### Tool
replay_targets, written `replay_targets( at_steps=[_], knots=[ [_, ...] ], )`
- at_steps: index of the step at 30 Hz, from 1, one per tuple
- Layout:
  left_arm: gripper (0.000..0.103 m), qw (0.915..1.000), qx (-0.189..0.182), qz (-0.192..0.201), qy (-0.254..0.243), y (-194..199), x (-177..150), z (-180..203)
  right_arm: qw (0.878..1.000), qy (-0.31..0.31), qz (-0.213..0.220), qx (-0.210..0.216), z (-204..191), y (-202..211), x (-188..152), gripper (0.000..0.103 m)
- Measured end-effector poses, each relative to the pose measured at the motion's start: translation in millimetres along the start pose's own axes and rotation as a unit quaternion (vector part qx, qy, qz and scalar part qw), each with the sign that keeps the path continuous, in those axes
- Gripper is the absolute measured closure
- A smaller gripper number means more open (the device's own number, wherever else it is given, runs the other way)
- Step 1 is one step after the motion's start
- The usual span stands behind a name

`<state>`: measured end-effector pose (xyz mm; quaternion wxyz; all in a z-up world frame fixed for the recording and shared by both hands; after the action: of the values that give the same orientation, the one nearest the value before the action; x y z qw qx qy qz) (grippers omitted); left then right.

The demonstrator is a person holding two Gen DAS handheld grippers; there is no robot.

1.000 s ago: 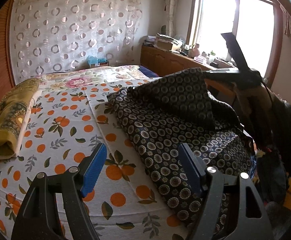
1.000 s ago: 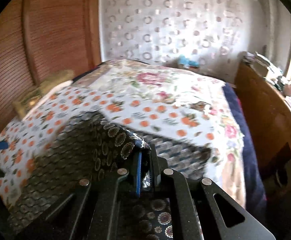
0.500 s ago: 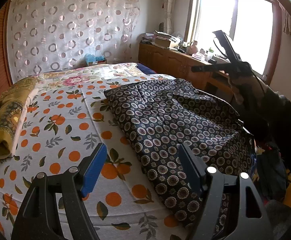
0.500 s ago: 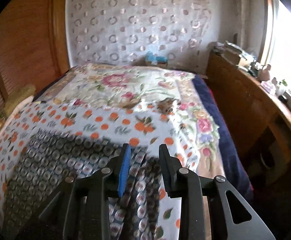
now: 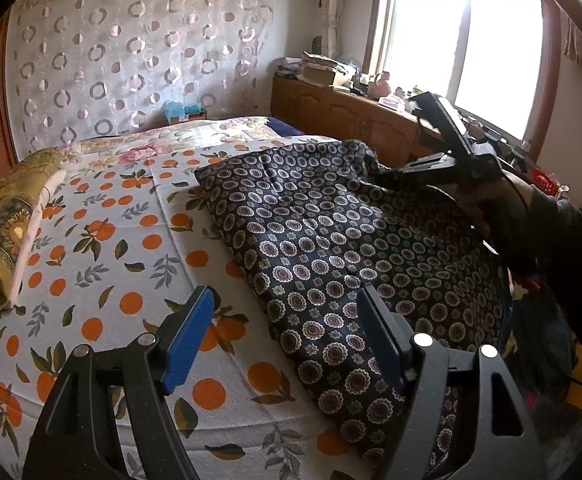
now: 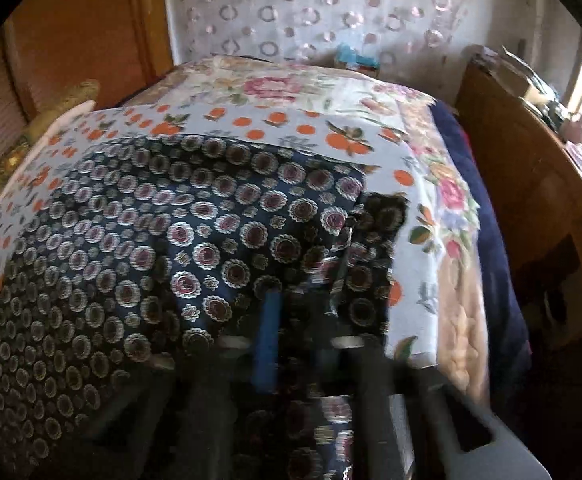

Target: Fold small clothes

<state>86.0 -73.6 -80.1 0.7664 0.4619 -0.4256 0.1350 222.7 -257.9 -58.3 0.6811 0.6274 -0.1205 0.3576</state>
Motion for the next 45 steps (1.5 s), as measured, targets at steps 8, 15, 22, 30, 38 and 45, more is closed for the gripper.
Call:
replay_targets(
  at_steps=[8, 15, 22, 30, 38, 45],
  knots=[
    [0.028, 1.0000, -0.004, -0.006, 0.000, -4, -3, 3, 0.997, -0.034, 0.041, -0.048, 31, 22, 4, 0.101],
    [0.028, 0.9997, -0.003, -0.026, -0.003, -14, -9, 6, 0.996, -0.037, 0.040, -0.077, 30, 27, 1, 0.071],
    [0.028, 0.9993, -0.009, -0.037, -0.002, -16, -16, 11, 0.996, -0.023, 0.069, -0.054, 2, 75, -50, 0.070],
    [0.028, 0.9991, -0.011, -0.042, -0.004, -18, -18, 15, 0.996, -0.019, 0.073, -0.052, 1, 123, -109, 0.070],
    [0.028, 0.9988, -0.011, -0.047, -0.005, -21, -20, 18, 0.998, -0.044, 0.041, -0.014, 3, 126, -136, 0.070],
    [0.028, 0.9985, -0.012, -0.053, -0.004, -23, -23, 18, 0.998, -0.023, 0.051, -0.001, -6, 127, -136, 0.101]
  ],
)
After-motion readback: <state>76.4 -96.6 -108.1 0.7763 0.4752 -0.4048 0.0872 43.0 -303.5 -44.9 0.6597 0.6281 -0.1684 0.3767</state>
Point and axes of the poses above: each gripper's, at about its wrist camera, not at the fingertips, and y roughly against the way its jaws point, z to its right, x to its top, the point moved 6 cm from there along -y, roughly the way its jaws point, and after that the axes turned 8 degrees about -x, right-handed, at the moved point
